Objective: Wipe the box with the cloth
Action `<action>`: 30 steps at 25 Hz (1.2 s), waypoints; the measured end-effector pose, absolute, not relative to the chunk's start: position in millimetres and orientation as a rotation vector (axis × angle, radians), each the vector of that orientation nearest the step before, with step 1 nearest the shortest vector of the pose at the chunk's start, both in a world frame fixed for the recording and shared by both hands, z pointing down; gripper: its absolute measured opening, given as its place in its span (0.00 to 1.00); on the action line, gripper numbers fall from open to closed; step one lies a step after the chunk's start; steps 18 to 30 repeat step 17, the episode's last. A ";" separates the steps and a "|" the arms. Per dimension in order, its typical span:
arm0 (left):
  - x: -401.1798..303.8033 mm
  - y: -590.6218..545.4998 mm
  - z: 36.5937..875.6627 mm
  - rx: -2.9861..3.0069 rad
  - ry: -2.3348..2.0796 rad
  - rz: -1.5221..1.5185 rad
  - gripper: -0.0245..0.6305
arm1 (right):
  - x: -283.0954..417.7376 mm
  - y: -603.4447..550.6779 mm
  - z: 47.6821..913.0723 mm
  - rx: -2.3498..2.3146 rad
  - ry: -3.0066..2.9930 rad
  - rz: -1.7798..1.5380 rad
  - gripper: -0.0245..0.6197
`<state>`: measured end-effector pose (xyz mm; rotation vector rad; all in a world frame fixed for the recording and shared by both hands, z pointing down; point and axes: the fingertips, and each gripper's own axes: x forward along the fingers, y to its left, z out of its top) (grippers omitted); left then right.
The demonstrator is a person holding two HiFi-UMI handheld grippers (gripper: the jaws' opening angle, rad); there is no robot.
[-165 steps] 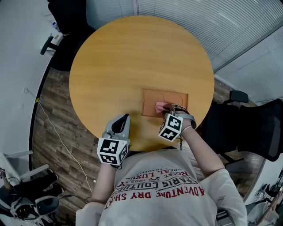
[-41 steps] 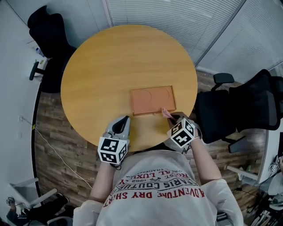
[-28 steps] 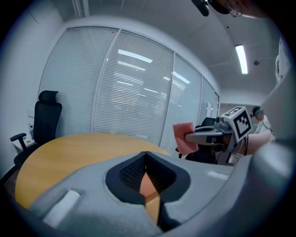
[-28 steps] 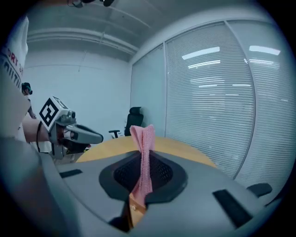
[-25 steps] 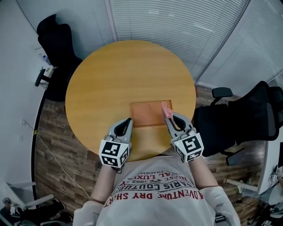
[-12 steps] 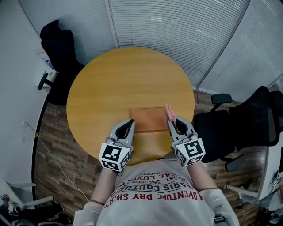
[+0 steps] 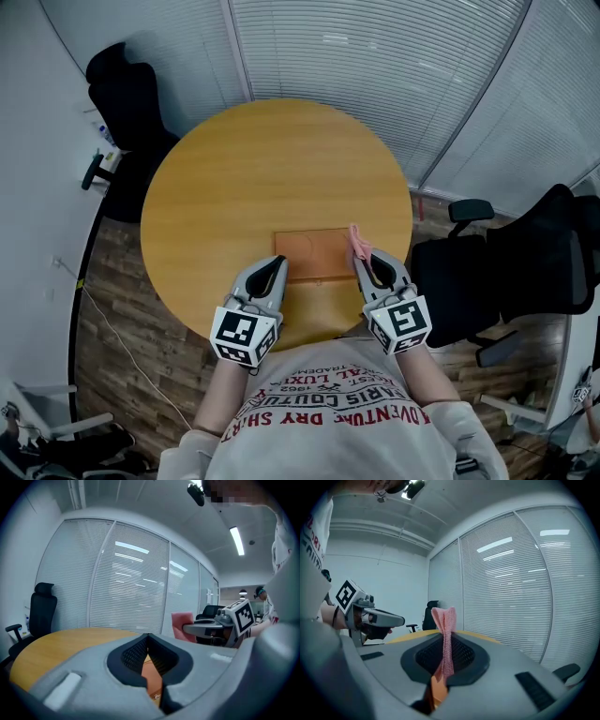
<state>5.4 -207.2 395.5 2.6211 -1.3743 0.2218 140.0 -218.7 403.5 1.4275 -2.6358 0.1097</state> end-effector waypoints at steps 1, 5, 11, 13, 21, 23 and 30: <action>5.6 -207.1 396.3 2.620 -1.375 0.225 0.05 | 138.9 -219.2 404.2 1.419 -2.638 0.105 0.08; 2.7 -209.1 397.1 2.613 -1.386 0.225 0.05 | 133.3 -222.1 407.7 1.387 -2.647 0.103 0.08; -6.4 -216.1 394.8 2.600 -1.423 0.189 0.05 | 129.5 -231.7 409.5 1.411 -2.628 0.094 0.08; -8.5 -218.3 392.6 2.601 -1.427 0.176 0.05 | 127.6 -234.3 409.3 1.409 -2.620 0.093 0.08; -7.8 -223.2 389.1 2.617 -1.412 0.182 0.05 | 122.9 -238.7 407.6 1.392 -2.622 0.098 0.08; -7.8 -223.2 389.1 2.617 -1.412 0.182 0.05 | 122.9 -238.7 407.6 1.392 -2.622 0.098 0.08; -7.8 -223.2 389.1 2.617 -1.412 0.182 0.05 | 122.9 -238.7 407.6 1.392 -2.622 0.098 0.08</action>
